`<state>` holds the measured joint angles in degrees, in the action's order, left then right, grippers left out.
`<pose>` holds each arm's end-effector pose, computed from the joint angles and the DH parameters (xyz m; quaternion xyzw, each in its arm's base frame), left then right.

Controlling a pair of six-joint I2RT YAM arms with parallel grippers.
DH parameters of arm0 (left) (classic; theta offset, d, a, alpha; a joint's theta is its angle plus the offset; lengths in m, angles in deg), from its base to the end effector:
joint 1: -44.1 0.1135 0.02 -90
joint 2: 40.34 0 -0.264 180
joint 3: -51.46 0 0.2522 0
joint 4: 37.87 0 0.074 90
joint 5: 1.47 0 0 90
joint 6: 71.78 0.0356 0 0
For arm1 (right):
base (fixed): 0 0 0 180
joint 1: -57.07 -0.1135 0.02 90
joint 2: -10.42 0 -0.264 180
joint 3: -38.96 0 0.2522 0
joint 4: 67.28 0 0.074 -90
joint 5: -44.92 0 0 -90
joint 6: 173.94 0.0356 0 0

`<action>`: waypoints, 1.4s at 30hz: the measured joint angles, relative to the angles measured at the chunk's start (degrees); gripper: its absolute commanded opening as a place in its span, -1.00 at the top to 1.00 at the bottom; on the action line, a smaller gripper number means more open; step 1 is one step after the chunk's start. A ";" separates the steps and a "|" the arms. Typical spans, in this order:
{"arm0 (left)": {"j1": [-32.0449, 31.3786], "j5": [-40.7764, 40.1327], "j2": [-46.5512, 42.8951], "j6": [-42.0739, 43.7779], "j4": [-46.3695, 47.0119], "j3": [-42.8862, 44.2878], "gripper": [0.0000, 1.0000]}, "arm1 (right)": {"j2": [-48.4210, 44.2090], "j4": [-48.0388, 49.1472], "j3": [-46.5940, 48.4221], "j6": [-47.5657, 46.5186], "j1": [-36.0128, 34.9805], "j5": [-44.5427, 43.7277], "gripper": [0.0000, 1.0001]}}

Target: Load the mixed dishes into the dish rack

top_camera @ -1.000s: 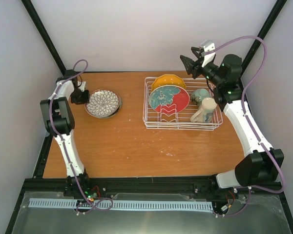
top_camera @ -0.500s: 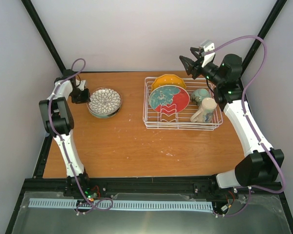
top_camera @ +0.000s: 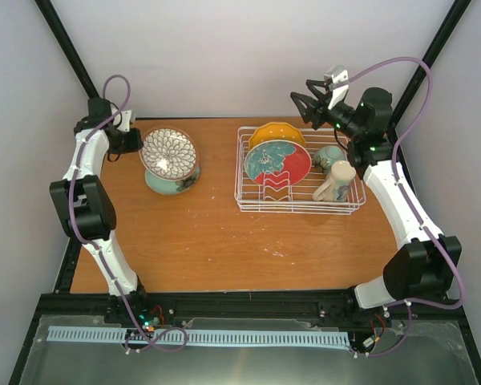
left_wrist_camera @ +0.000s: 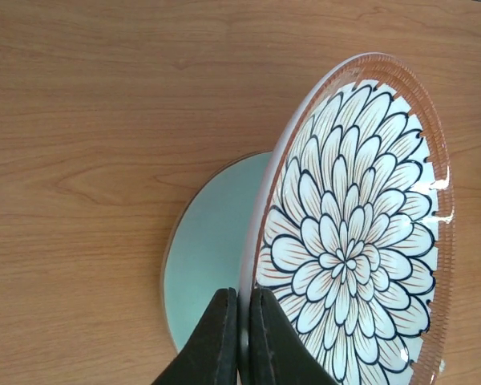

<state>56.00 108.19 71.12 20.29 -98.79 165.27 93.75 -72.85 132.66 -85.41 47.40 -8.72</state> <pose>0.4180 0.0758 0.2778 -0.0352 0.9490 -0.1307 0.2849 0.3314 0.0779 0.4297 -0.2910 0.6178 0.2606 0.6825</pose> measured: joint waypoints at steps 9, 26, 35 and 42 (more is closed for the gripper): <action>0.00 2.56 -0.50 -0.17 2.60 -6.67 0.99 | 3.48 3.39 0.63 5.88 -0.13 5.05 -0.14; 0.00 18.16 -7.06 -2.64 8.46 -5.84 0.99 | 18.47 3.98 8.11 15.41 -4.24 17.18 -0.20; 0.00 29.35 -10.75 -6.54 14.16 -5.66 0.99 | 31.71 -10.38 24.09 10.67 -6.23 30.03 -0.23; -1.49 32.94 -20.15 -8.83 21.97 -10.56 0.99 | 40.41 -37.27 41.53 -7.85 -9.77 32.52 -0.22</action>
<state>54.51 141.13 50.97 11.46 -76.82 154.71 134.16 -110.12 174.19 -93.26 37.63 23.80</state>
